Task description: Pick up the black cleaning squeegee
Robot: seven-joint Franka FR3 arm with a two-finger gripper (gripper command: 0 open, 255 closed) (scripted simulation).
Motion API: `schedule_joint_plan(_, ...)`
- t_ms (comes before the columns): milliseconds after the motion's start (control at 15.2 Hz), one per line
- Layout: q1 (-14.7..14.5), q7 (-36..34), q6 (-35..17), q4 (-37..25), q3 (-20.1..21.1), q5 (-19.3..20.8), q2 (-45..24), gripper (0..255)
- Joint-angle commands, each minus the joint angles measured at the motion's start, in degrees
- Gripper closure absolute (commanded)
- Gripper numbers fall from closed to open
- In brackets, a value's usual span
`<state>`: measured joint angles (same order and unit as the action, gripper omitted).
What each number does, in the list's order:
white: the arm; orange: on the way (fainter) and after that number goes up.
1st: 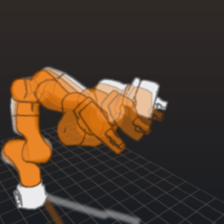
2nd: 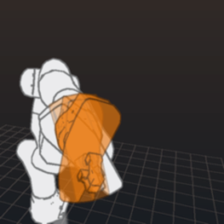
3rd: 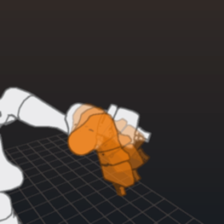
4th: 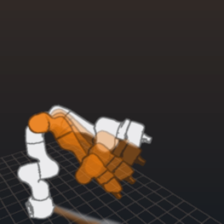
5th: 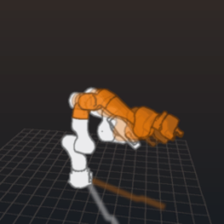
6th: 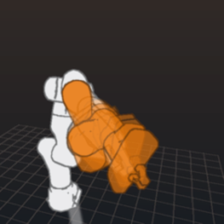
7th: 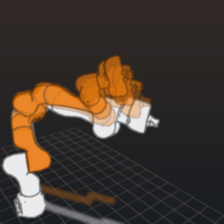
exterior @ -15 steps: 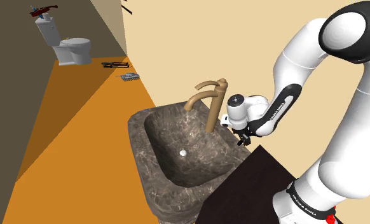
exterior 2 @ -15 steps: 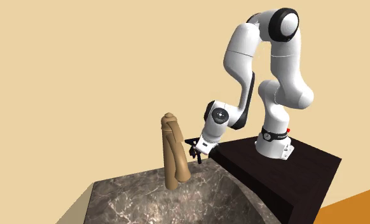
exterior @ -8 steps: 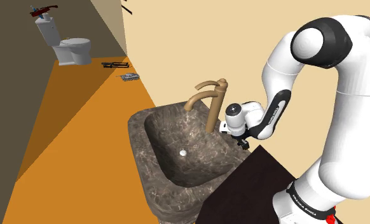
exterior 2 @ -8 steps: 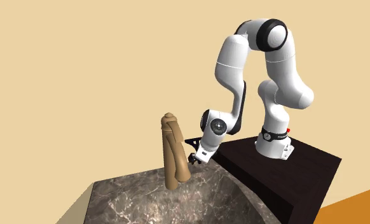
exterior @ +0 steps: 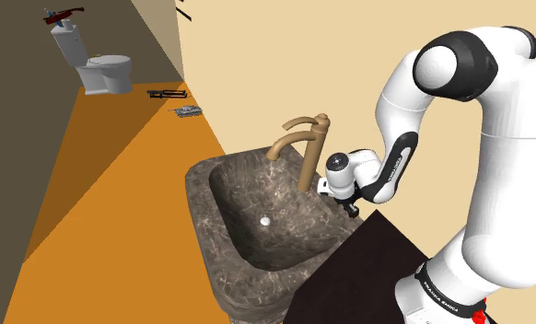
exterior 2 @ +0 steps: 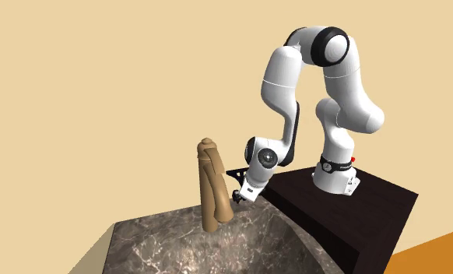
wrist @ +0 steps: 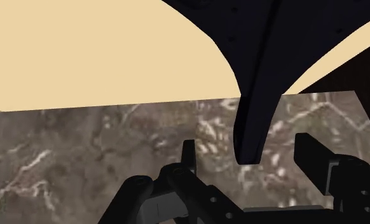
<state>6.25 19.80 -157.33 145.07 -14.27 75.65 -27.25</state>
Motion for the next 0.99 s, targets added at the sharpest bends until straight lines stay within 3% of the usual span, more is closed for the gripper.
schedule_joint_plan(0,0.0,-0.1,-0.1,-0.2,0.0,0.0,-0.3,255)
schedule_joint_plan(264,0.1,0.0,-0.1,-0.2,0.0,0.0,-0.3,255)
schedule_joint_plan(924,1.2,10.1,4.2,5.0,1.4,-7.9,10.6,255)
